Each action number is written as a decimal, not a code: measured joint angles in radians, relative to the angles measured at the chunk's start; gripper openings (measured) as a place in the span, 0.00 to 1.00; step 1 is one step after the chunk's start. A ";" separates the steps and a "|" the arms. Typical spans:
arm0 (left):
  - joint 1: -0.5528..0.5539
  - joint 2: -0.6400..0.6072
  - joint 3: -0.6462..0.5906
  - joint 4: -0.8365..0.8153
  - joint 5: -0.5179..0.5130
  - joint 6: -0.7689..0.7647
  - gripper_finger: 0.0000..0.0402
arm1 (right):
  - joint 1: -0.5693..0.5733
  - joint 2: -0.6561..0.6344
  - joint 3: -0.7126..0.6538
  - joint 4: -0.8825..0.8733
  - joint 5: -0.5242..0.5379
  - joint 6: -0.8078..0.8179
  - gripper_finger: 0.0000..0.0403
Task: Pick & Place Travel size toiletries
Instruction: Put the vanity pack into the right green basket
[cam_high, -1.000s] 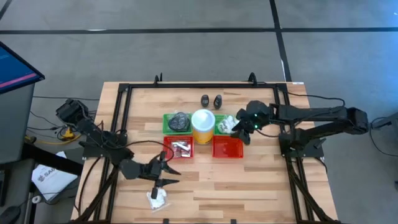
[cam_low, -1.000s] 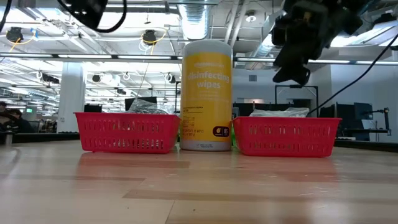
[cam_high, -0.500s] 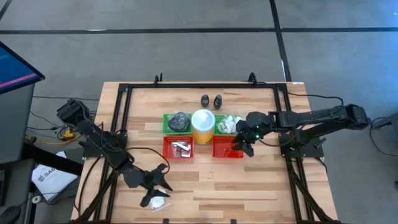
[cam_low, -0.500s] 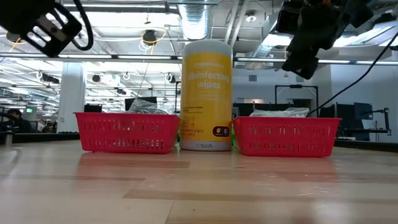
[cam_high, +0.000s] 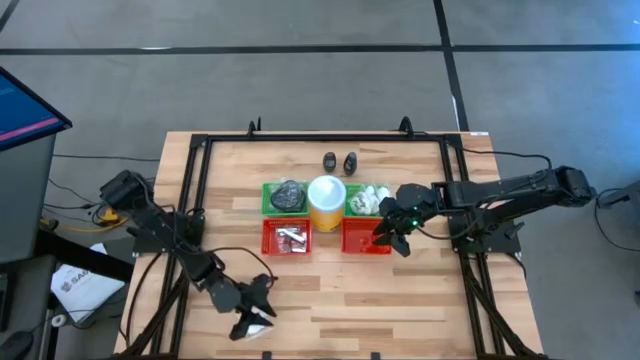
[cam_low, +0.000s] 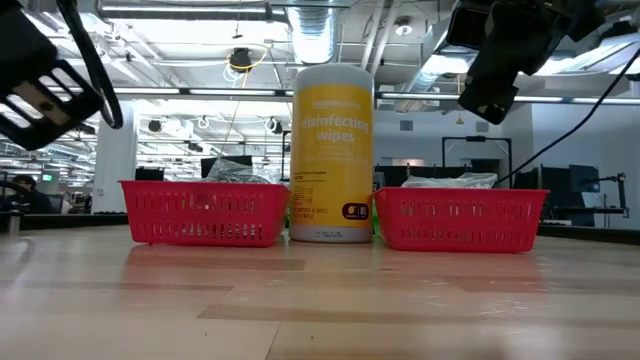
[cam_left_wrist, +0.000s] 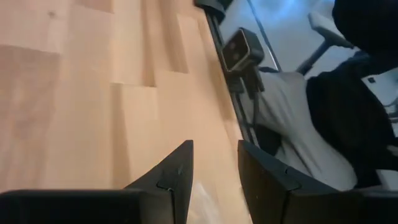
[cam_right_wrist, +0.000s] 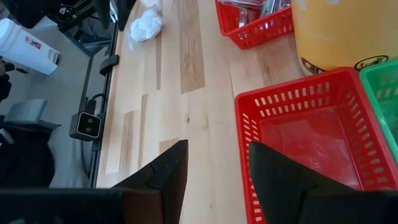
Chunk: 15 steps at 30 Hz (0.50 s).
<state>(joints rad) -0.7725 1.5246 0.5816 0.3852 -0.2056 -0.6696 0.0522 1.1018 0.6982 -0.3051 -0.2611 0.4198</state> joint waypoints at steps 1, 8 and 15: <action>-0.004 0.013 0.012 0.000 0.004 -0.006 0.29 | 0.000 0.000 0.000 0.000 0.000 0.000 0.39; -0.037 0.076 0.126 -0.116 0.030 -0.020 0.29 | 0.000 0.000 0.000 0.002 0.000 0.000 0.39; -0.046 0.124 0.225 -0.286 0.029 -0.076 0.29 | 0.000 0.000 0.000 0.003 0.000 0.000 0.39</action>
<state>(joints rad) -0.8188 1.6482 0.8063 0.0988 -0.1763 -0.7459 0.0521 1.1019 0.6981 -0.3019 -0.2609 0.4198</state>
